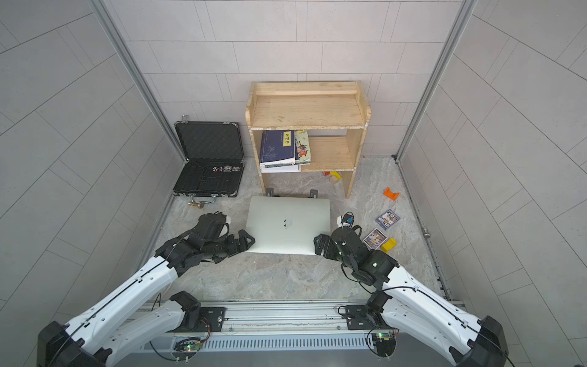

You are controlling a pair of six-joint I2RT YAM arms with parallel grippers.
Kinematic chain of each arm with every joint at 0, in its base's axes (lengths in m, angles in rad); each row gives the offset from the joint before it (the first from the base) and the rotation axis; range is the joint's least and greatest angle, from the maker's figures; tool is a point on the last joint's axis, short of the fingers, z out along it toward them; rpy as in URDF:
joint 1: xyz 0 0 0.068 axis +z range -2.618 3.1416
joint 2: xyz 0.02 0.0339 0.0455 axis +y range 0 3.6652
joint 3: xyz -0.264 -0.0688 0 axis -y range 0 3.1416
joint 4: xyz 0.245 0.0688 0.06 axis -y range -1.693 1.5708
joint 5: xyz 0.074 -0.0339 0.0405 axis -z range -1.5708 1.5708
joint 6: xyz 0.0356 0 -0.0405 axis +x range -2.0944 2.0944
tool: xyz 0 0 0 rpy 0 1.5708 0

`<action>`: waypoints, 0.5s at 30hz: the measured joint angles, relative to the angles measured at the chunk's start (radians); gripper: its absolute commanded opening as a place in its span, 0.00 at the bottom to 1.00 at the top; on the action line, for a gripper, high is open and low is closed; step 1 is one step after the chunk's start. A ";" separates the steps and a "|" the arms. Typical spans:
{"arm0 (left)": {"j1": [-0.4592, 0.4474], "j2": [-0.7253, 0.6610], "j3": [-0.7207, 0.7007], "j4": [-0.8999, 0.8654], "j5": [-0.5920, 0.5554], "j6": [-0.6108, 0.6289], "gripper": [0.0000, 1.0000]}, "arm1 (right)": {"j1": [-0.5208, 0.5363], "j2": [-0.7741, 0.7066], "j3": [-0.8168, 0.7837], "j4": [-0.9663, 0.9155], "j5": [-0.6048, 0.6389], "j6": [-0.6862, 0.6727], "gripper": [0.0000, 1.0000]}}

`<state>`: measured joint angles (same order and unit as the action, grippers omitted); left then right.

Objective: Close the laptop lid and set it aside
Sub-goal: Close the lid of the laptop.

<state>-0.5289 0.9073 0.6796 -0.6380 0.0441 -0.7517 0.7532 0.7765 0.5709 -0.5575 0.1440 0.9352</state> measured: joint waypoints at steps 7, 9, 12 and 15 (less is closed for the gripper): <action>0.000 0.037 -0.010 0.028 -0.001 0.000 1.00 | 0.000 0.022 -0.012 0.021 0.012 -0.005 1.00; 0.000 0.053 -0.010 0.039 -0.001 0.000 1.00 | 0.000 0.032 -0.012 0.027 0.015 -0.010 1.00; 0.000 0.082 -0.010 0.053 -0.001 0.001 1.00 | -0.003 0.050 -0.012 0.034 0.018 -0.016 1.00; 0.000 0.114 -0.010 0.069 -0.002 0.004 1.00 | -0.010 0.070 -0.013 0.038 0.020 -0.025 1.00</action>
<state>-0.5289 1.0210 0.6693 -0.5694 0.0422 -0.7475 0.7433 0.8463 0.5575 -0.5198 0.1638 0.9100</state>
